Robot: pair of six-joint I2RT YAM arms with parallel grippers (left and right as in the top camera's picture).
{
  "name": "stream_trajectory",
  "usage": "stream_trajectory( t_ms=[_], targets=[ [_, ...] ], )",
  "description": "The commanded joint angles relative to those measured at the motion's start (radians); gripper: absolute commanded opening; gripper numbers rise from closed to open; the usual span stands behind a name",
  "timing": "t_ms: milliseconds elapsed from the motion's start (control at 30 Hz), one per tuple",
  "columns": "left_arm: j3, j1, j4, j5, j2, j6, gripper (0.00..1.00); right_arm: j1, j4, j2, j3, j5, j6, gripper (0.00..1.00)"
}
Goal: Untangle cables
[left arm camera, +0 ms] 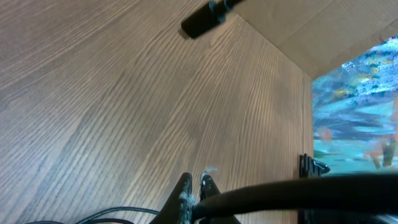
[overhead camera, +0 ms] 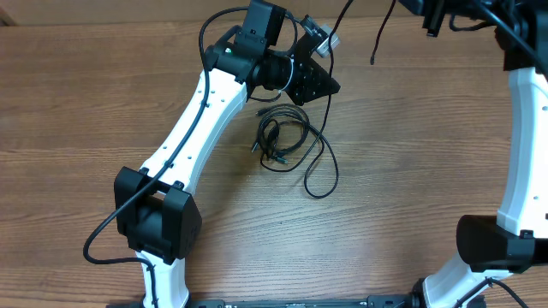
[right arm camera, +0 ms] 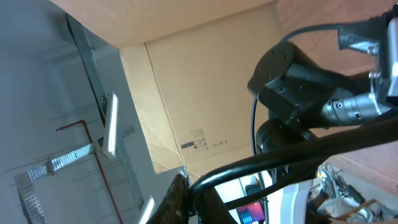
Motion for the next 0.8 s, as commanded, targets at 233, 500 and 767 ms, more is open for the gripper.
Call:
stream_trajectory(
  t_ms=[233, 500, 767],
  targets=[
    [0.005, 0.039, -0.024, 0.006, -0.090, -0.183, 0.04, -0.168, -0.017, -0.005, 0.008, -0.006, -0.396, 0.28],
    [0.005, 0.039, -0.043, -0.153, -0.246, -0.297, 0.04, -0.248, -0.221, -0.005, 0.008, -0.005, -0.747, 0.96],
    [0.052, 0.039, -0.026, -0.211, -0.387, -0.438, 0.04, -0.251, -0.375, -0.005, 0.008, 0.118, -0.939, 1.00]
  ],
)
